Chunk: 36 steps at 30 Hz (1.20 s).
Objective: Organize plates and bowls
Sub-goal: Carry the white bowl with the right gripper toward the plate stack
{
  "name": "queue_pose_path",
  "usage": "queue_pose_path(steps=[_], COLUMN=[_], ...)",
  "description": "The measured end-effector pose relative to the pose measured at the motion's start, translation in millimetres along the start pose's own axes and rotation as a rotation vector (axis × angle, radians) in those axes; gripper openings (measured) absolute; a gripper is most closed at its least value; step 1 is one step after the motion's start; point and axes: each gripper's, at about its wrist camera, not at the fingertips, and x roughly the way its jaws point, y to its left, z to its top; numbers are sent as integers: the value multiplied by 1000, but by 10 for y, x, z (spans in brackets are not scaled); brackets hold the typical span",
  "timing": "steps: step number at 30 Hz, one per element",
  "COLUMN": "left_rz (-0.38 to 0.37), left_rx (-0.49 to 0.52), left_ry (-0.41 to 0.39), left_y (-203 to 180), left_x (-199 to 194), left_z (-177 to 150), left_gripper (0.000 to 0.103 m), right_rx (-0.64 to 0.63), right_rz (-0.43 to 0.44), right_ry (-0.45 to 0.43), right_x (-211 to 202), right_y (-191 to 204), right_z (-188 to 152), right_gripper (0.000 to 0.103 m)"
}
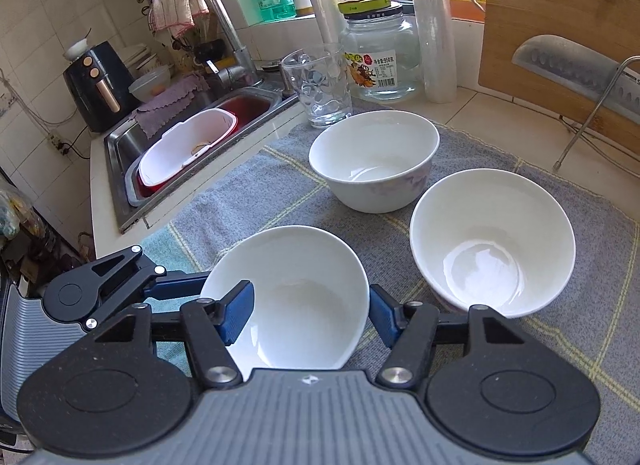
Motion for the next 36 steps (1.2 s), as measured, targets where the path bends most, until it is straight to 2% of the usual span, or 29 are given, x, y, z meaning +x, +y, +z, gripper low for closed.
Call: queue_pose_path(steps=[15,36], left_rz=[-75,-224], left_rx=[37,131], left_ry=[1,-10], left_y=[-316,-1022], left_x=[-201,48], left_z=[80,265], left_gripper=[88,88], right_rx=[85,203], right_rz=[-23,-143], right_ry=[-47,-91], right_x=[-500,-1198], right_y=[-84,-595], right_z=[-304,-793], right_gripper=[68,68])
